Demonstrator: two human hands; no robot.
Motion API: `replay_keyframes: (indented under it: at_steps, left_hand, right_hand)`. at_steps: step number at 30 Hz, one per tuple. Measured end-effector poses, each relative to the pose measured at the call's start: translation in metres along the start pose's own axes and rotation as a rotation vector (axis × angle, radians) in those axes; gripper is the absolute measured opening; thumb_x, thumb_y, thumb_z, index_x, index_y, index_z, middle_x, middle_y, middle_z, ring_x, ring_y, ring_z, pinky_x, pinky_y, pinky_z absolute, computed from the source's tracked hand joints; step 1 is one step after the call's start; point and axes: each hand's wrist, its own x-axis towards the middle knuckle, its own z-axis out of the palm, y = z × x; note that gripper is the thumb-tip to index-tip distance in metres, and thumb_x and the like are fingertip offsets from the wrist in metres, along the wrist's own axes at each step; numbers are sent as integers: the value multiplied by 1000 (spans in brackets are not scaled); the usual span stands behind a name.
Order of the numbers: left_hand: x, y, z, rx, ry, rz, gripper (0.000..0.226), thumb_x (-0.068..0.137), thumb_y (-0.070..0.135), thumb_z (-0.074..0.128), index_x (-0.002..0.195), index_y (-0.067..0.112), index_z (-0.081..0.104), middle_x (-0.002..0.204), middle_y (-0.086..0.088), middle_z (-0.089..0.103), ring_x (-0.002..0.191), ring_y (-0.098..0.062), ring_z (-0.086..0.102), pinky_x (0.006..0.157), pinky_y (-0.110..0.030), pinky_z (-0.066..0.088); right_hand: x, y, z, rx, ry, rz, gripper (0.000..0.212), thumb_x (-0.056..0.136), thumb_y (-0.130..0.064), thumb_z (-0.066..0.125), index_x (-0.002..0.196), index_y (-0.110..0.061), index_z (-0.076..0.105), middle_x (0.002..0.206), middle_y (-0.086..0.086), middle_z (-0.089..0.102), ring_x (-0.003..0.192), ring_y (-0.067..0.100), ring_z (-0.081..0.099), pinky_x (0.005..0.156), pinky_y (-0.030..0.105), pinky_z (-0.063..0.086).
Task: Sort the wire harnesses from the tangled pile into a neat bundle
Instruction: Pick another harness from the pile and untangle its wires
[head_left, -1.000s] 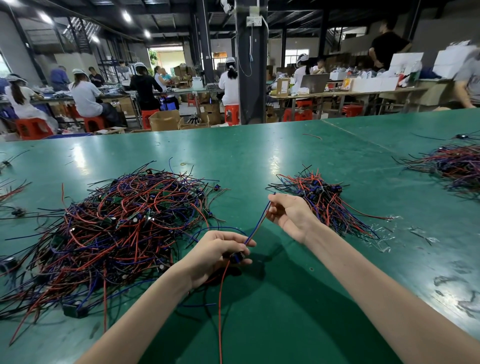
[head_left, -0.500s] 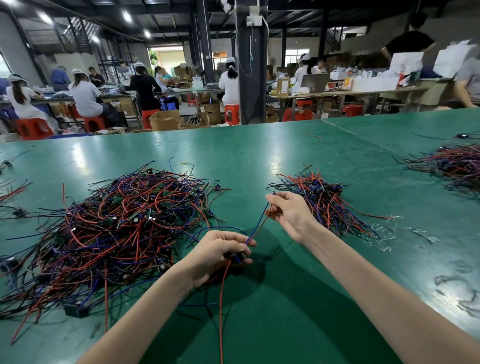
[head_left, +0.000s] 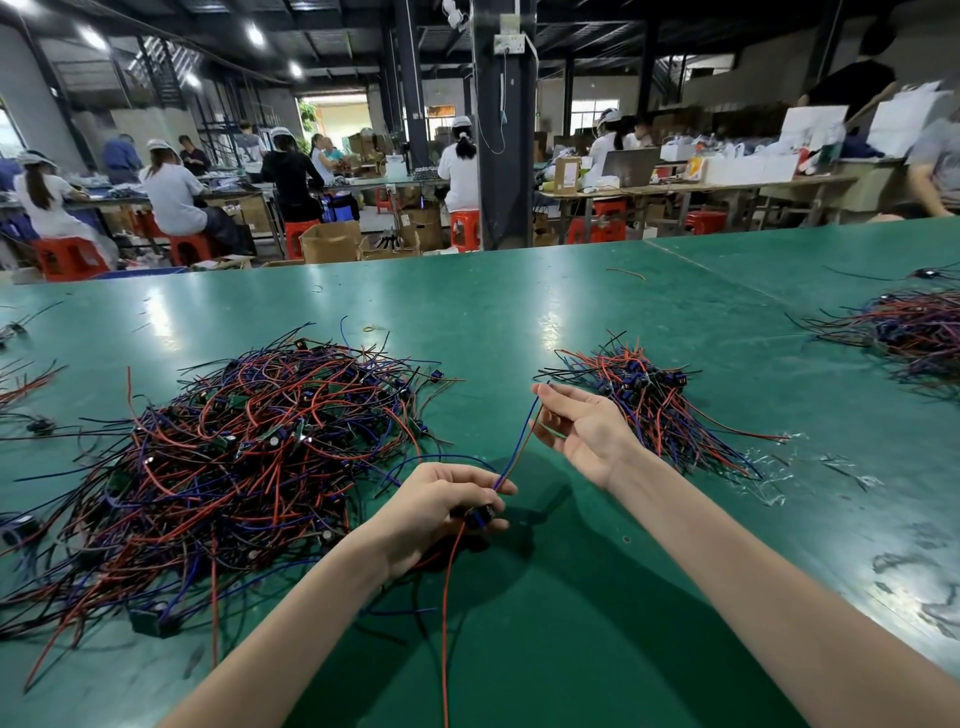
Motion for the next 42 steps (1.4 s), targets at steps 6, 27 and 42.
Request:
replay_keyframes:
  at_steps: [6,27,42]
  left_hand:
    - [1,-1,0,23,-9,0,25,87,-5,54,81,8,75,72,-7,68,63,-18,67,80,-39,52]
    - [-1,0,5,51,16,34,28,84,-8,57,73,10,76,63,-5,65,58,-17,66,72,-32,46]
    - [-3,2,8,17,61,37,21,85,-9,55,82,4,71,65,-6,66,58,-17,67,54,-19,49]
  right_hand:
    - [0,-2,-2,-52,2,-25,7,82,-6,68,76,-6,65,64,2,69,56,10,61,58,23,54]
    - [0,-15,-8,-210,-33,-81,5,81,0,68,76,2,65,59,6,68,45,8,57,47,20,51]
    - [2,-12,-7,-43,-97,-78,14,86,4,57,77,5,67,63,10,69,52,14,64,55,22,57]
